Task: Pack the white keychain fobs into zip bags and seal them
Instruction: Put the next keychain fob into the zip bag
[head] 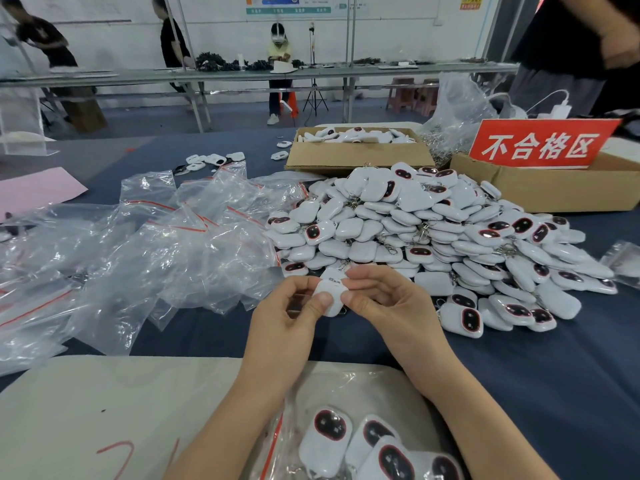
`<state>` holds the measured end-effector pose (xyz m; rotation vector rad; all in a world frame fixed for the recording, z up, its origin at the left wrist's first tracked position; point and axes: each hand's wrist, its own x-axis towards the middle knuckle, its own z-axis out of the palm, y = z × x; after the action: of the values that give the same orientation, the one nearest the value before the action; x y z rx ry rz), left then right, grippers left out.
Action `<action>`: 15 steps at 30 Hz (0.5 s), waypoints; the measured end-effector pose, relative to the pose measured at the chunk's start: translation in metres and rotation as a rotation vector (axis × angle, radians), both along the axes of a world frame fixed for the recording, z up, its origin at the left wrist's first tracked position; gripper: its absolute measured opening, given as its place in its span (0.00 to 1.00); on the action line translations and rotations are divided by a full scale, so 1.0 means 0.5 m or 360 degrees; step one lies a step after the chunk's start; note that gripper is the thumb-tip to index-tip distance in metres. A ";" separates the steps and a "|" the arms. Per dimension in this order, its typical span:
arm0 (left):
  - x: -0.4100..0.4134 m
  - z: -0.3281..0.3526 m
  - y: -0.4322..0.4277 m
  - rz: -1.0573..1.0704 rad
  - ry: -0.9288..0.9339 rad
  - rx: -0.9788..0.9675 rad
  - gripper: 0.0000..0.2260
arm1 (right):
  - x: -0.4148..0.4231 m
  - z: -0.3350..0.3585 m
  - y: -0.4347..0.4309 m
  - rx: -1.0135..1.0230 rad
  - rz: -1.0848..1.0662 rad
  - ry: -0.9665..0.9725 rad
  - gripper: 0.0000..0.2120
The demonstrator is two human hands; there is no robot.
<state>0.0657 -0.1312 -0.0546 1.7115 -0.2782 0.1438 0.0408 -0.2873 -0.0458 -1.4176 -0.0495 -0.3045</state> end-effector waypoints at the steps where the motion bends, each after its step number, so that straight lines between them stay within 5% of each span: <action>1: -0.001 0.000 -0.001 0.0013 0.0007 -0.0016 0.06 | 0.000 0.000 -0.001 0.0014 -0.0003 0.0002 0.12; 6: 0.000 0.001 -0.003 0.0042 -0.0005 -0.0079 0.10 | 0.002 -0.009 -0.001 -0.0010 0.0156 0.0106 0.18; 15: 0.000 0.003 0.000 -0.0007 -0.0176 0.0121 0.17 | 0.012 -0.028 0.006 -0.0162 0.0057 0.0134 0.08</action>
<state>0.0659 -0.1310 -0.0530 1.7812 -0.3735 0.2277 0.0470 -0.2844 -0.0597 -1.5274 -0.0217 -0.2151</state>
